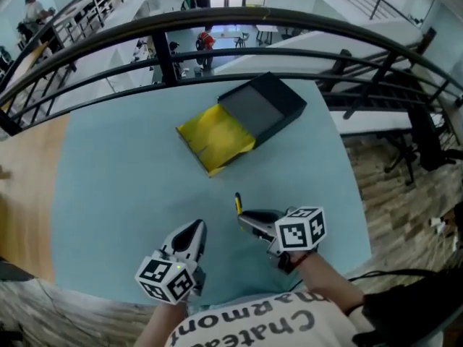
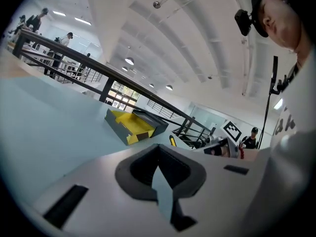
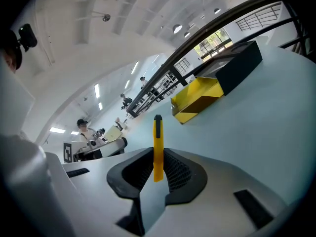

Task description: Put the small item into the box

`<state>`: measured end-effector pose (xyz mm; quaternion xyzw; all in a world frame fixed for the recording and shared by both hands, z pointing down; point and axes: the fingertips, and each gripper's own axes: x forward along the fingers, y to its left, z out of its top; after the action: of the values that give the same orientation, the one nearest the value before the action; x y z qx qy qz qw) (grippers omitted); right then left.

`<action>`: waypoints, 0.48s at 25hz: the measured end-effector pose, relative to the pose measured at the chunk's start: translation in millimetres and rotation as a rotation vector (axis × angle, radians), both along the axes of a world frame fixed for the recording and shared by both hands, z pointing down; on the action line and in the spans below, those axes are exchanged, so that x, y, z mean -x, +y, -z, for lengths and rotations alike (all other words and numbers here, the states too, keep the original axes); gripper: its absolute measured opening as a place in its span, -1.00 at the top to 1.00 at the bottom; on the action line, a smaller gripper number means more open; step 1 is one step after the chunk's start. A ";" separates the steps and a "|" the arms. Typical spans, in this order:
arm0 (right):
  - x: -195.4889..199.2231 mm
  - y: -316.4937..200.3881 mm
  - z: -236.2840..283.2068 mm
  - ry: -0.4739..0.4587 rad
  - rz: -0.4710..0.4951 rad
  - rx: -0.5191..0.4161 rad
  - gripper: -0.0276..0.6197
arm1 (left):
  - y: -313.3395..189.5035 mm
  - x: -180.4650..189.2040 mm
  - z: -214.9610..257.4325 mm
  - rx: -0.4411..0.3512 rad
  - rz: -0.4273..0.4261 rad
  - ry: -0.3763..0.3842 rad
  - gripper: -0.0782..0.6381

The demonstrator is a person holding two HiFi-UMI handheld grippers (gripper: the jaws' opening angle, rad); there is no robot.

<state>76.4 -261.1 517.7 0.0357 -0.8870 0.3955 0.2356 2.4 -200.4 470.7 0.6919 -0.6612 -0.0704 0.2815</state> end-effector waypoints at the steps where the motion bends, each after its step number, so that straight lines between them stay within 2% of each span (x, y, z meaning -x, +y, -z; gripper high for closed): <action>1: 0.6 -1.3 -2.2 -0.002 0.004 0.006 0.66 | -0.5 -2.2 -0.3 0.007 -0.004 -0.008 0.77; 8: 23.7 -3.8 -15.6 0.002 0.015 0.037 0.66 | -5.8 14.5 0.5 0.044 -0.044 -0.085 0.77; 12: 43.0 -4.3 -18.6 -0.008 -0.034 0.064 0.66 | -14.0 32.8 -1.1 0.036 -0.058 -0.063 0.77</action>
<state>33.4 -265.4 536.3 0.0417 -0.8740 0.4278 0.2264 -30.5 -214.4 471.8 0.7074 -0.6506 -0.0284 0.2747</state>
